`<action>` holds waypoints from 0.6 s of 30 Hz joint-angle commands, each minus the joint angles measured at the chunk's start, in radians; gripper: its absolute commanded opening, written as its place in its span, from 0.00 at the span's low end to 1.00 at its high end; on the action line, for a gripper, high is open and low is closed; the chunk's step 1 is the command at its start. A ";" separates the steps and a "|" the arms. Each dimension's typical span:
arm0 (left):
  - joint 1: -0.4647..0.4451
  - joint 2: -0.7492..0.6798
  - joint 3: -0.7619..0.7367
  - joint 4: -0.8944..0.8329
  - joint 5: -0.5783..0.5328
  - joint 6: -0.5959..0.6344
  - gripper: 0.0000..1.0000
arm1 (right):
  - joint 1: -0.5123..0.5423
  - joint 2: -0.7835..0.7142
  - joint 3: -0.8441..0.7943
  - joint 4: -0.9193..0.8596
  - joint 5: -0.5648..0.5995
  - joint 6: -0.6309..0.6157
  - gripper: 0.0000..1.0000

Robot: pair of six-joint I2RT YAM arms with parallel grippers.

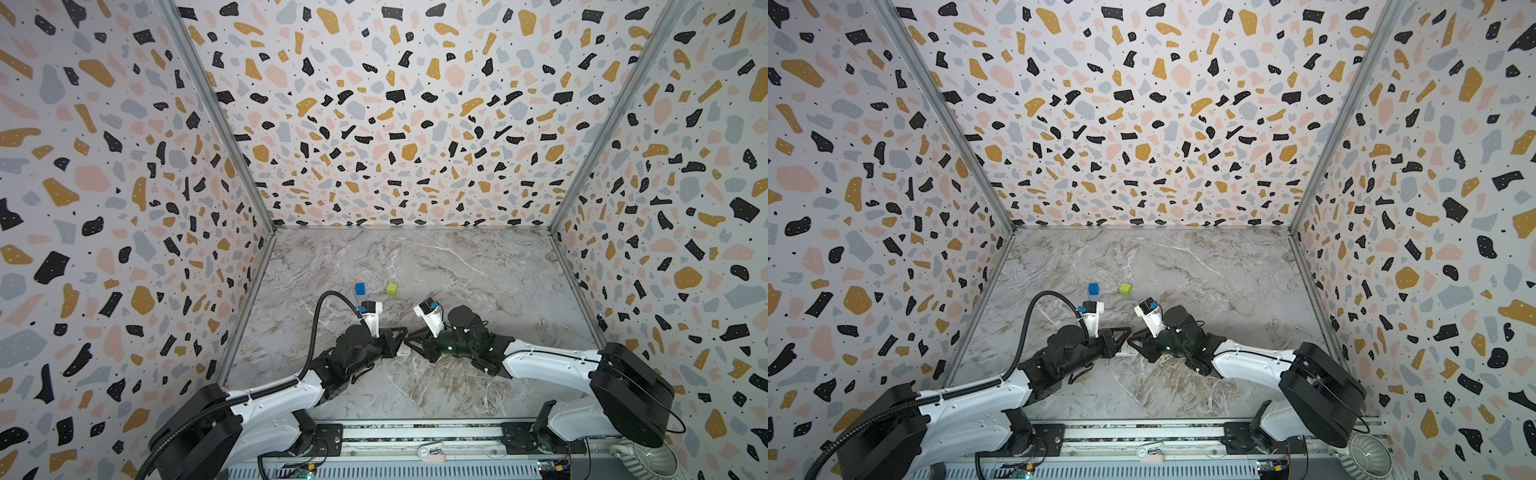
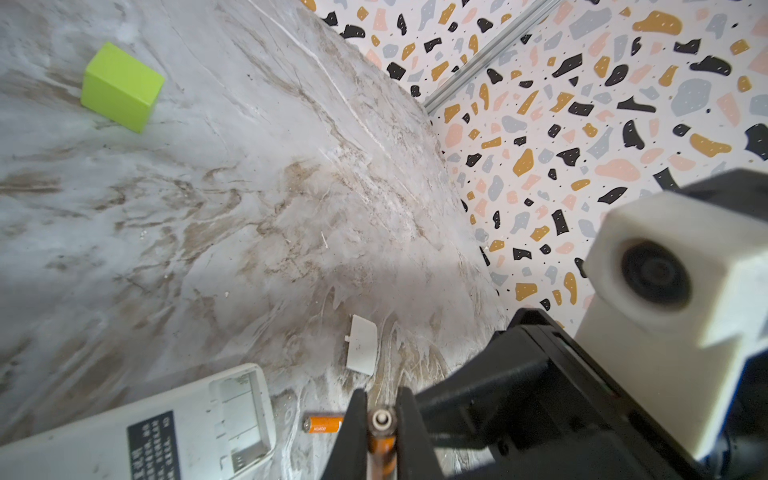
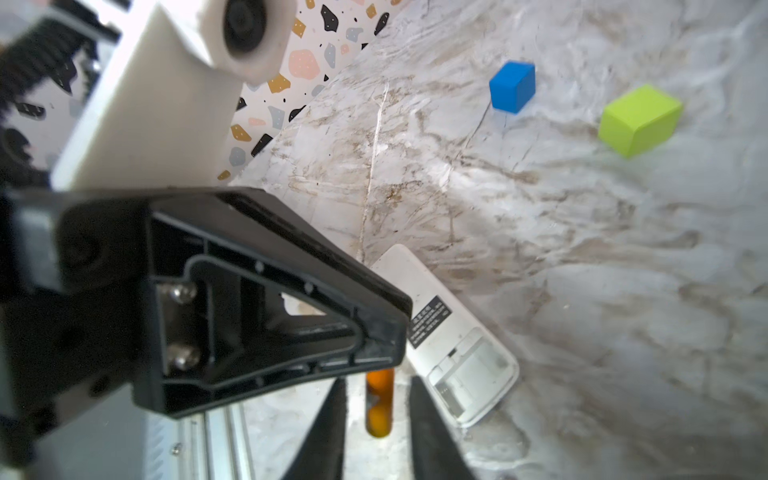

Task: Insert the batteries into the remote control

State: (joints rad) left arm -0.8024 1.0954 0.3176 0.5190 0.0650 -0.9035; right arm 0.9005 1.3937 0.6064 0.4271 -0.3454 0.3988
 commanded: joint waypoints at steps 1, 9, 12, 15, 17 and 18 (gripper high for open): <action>-0.003 0.001 0.058 -0.079 -0.043 0.012 0.00 | -0.001 -0.032 -0.005 -0.019 0.014 -0.019 0.49; -0.001 0.072 0.187 -0.303 -0.142 0.144 0.00 | -0.056 -0.070 -0.049 -0.069 0.033 -0.022 0.60; -0.001 0.134 0.234 -0.340 -0.152 0.175 0.00 | -0.094 -0.057 -0.050 -0.103 0.033 -0.038 0.57; -0.001 0.191 0.272 -0.367 -0.166 0.194 0.00 | -0.116 -0.015 -0.037 -0.132 0.035 -0.062 0.54; -0.001 0.218 0.287 -0.377 -0.170 0.197 0.00 | -0.123 0.018 -0.025 -0.143 0.041 -0.078 0.54; -0.003 0.229 0.289 -0.373 -0.168 0.198 0.00 | -0.123 0.034 -0.016 -0.147 0.043 -0.086 0.54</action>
State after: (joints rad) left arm -0.8024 1.2995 0.5797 0.1802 -0.0780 -0.7444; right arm 0.7815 1.3937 0.5602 0.3370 -0.3149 0.3527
